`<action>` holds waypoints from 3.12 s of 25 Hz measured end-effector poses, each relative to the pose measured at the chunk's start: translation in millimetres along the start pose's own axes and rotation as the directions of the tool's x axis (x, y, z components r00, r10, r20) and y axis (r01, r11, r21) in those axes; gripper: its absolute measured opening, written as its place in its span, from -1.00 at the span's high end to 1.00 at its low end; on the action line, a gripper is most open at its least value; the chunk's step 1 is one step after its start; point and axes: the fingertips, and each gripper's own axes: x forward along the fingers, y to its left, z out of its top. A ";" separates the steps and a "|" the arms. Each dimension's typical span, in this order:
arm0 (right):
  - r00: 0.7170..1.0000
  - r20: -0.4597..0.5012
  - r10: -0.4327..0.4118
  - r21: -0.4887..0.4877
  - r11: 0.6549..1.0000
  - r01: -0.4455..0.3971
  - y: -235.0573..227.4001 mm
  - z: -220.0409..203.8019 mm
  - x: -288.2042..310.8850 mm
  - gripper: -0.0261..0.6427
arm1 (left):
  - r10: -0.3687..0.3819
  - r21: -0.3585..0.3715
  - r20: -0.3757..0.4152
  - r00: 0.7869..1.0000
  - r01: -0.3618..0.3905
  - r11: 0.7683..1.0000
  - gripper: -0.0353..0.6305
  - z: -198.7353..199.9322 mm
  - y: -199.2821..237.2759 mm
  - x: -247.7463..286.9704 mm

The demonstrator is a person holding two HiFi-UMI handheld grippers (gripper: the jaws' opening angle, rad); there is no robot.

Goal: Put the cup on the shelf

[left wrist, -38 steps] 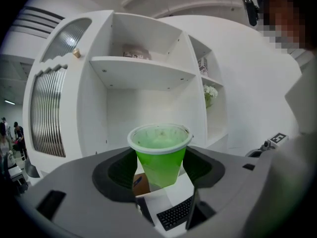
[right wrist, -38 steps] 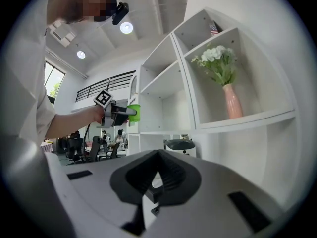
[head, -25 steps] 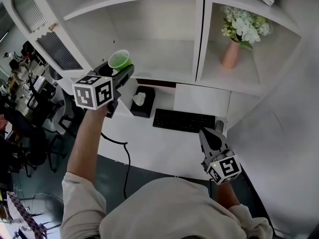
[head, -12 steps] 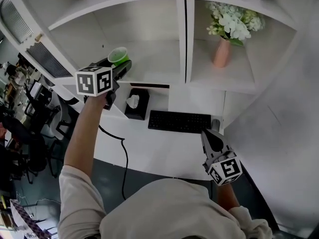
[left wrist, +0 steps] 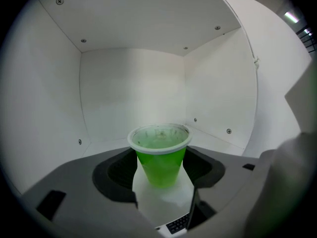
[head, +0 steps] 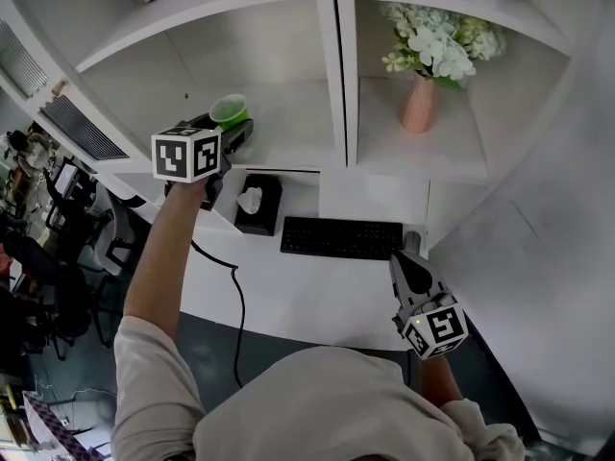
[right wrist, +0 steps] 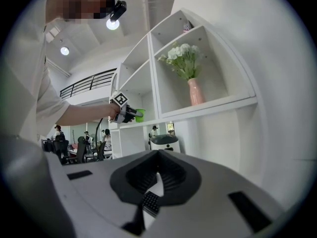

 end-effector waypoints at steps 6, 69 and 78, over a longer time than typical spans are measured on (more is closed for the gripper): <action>1.000 -0.006 -0.003 0.006 1.000 0.003 -7.8 -3.8 2.3 0.91 | 0.011 0.026 -0.026 1.000 -0.011 1.000 0.02 -2.7 0.0 10.7; 0.996 0.011 0.092 -0.052 0.994 -0.091 41.2 18.7 6.0 0.91 | 0.038 -0.015 0.053 0.998 -0.037 0.999 -0.21 -17.1 -2.8 -88.8; 0.992 0.015 0.127 -0.080 0.989 -0.125 67.1 26.8 5.2 0.91 | 0.043 -0.006 0.139 0.989 -0.043 0.999 -0.21 -25.7 -22.4 -150.4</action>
